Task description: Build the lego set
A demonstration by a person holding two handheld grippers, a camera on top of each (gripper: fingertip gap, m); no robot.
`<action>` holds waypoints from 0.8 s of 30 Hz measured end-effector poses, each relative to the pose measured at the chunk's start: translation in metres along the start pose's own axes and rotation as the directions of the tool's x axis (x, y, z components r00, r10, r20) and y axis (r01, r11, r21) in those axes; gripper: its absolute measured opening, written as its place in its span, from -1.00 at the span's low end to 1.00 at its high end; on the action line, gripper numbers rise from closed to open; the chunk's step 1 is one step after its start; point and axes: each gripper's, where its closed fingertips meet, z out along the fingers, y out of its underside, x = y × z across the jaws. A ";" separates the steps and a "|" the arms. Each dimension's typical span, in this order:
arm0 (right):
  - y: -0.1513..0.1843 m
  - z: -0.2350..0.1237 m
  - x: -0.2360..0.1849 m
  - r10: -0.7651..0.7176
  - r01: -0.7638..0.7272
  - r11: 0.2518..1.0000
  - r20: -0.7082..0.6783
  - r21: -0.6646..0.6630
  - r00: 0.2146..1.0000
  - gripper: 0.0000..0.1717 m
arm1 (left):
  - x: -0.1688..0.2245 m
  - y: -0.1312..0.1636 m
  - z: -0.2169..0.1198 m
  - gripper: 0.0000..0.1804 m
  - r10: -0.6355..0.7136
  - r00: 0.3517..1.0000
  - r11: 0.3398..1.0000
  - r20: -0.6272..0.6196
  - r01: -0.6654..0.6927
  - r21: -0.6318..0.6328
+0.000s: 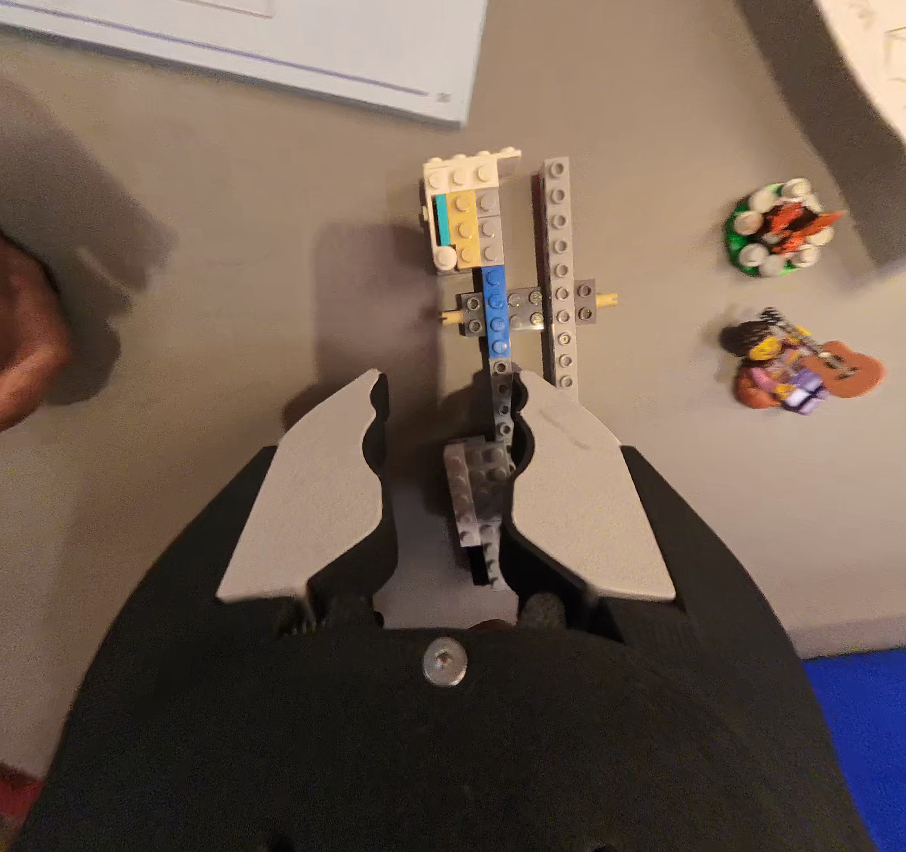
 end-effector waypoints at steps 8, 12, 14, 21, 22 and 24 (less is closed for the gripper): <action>0.024 -0.042 -0.025 0.028 -0.018 0.981 -0.047 0.193 0.998 -0.41 | -0.002 -0.001 -0.003 -0.78 -0.009 1.000 1.000 0.016 0.009 0.003; 0.066 -0.053 -0.049 0.039 -0.025 0.968 -0.050 0.249 0.998 -0.45 | -0.003 0.000 -0.002 -0.78 -0.010 1.000 1.000 0.020 0.010 -0.002; 0.086 -0.052 -0.062 0.037 -0.022 0.967 -0.052 0.253 0.998 -0.48 | -0.004 0.001 -0.002 -0.78 -0.009 0.999 1.000 0.030 0.010 -0.013; 0.102 -0.027 -0.070 0.068 -0.041 0.972 -0.108 0.232 0.992 -0.49 | -0.007 0.015 0.003 -0.78 0.031 0.997 0.995 0.068 -0.024 -0.101; 0.097 -0.025 -0.070 0.077 -0.051 0.968 -0.099 0.245 0.992 -0.51 | -0.007 0.017 0.004 -0.78 0.037 0.997 0.993 0.070 -0.029 -0.113; 0.089 -0.021 -0.073 0.085 -0.064 0.965 -0.073 0.254 0.994 -0.58 | -0.006 0.020 0.006 -0.78 0.053 0.996 0.991 0.072 -0.044 -0.128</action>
